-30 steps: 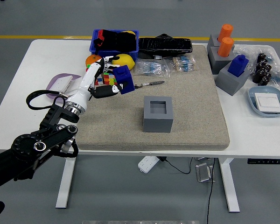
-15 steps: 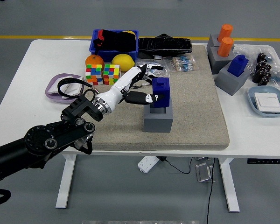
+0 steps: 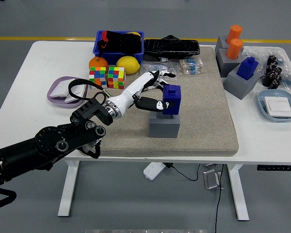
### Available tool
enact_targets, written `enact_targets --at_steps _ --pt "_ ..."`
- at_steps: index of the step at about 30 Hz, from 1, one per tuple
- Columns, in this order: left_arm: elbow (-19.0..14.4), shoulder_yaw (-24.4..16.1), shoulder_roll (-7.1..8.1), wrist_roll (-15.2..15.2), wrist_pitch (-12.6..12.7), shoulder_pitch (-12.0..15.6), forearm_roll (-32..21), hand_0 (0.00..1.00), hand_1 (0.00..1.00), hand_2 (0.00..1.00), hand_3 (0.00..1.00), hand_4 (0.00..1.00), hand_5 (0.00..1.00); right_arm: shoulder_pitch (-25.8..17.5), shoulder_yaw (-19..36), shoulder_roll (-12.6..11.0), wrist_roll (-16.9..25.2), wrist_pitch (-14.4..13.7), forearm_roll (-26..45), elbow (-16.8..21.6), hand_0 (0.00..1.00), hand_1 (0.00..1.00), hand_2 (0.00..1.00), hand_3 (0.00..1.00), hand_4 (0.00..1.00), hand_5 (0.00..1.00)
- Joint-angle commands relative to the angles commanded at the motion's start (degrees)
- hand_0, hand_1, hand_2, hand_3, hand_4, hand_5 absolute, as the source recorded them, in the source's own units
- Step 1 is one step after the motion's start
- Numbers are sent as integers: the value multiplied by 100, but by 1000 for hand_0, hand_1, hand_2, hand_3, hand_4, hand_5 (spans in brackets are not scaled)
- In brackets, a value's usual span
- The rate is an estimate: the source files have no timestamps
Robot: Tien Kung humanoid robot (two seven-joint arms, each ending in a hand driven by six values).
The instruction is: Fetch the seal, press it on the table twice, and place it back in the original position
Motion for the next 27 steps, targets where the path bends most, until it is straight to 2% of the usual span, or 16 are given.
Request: enact_targets --at_steps 11,27 --pt "257 157 -23 -94 27 27 -235 825 515 430 822 726 2 2 -55 -12 4 2 9 0 885 747 726 750 860 538" --pt "359 291 -94 -143 48 31 -322 827 520 433 819 727 2 2 -78 -4 21 8 -5 0 886 746 725 750 860 539"
